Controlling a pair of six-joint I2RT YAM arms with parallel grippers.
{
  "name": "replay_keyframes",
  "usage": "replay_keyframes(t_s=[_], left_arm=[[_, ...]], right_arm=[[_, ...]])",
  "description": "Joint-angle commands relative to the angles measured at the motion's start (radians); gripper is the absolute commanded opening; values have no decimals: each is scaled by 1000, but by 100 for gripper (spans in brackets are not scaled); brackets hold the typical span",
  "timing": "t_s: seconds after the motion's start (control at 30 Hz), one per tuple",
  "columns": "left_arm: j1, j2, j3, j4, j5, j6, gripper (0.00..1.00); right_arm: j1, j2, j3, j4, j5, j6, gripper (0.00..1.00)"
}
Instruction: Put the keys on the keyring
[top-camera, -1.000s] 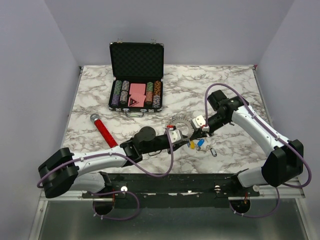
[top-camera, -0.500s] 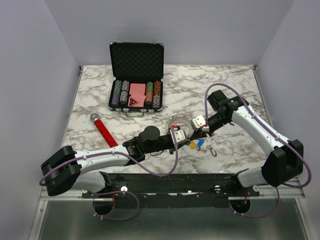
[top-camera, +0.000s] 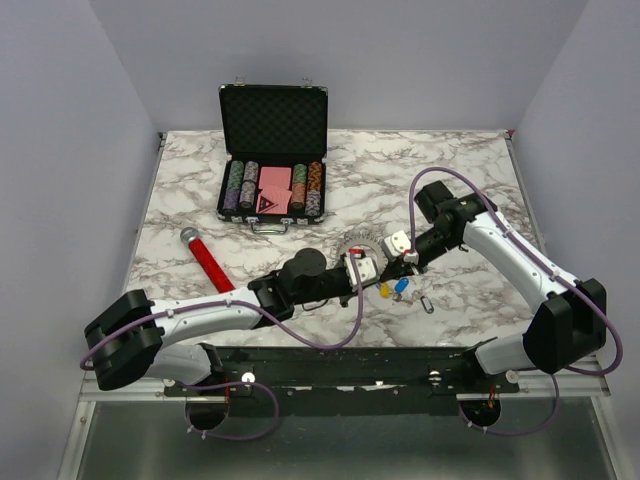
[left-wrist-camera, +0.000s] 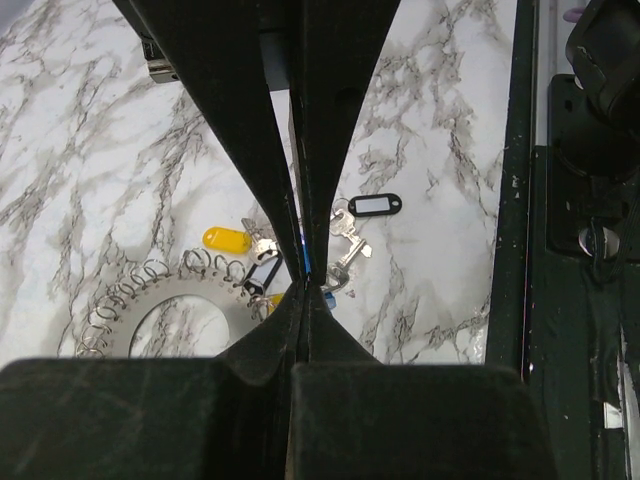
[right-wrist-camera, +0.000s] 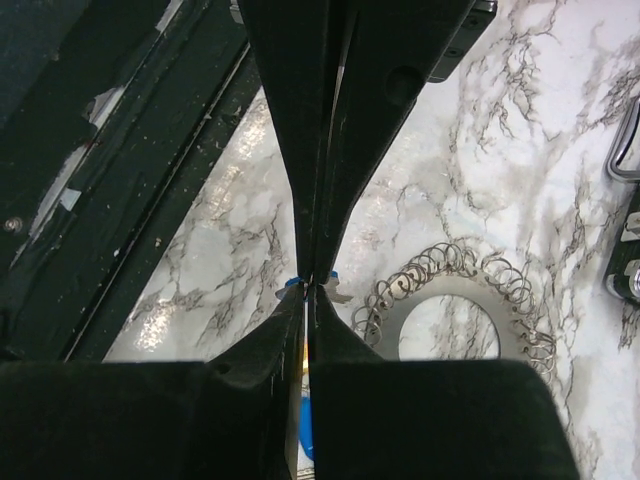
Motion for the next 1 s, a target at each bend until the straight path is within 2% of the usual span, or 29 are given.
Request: replay_keyframes(t_s=[0.0, 0.13, 0.3, 0.43, 0.7, 0.97], left_arm=[[-7, 1, 21, -26, -45, -21, 0], [-7, -50, -70, 122, -78, -96, 0], [-7, -102, -198, 328, -91, -208, 0], [-7, -116, -282, 520, -98, -265, 0], [-7, -90, -338, 744, -100, -339, 0], [-7, -59, -354, 821, -95, -365, 0]], right_arm=[[7, -14, -12, 0, -71, 18, 14], [4, -26, -12, 17, -102, 86, 26], [-8, -25, -19, 29, -156, 121, 34], [-8, -12, -21, 30, -199, 131, 36], [-8, 23, -19, 49, -271, 157, 36], [-10, 48, 11, 32, -325, 167, 35]])
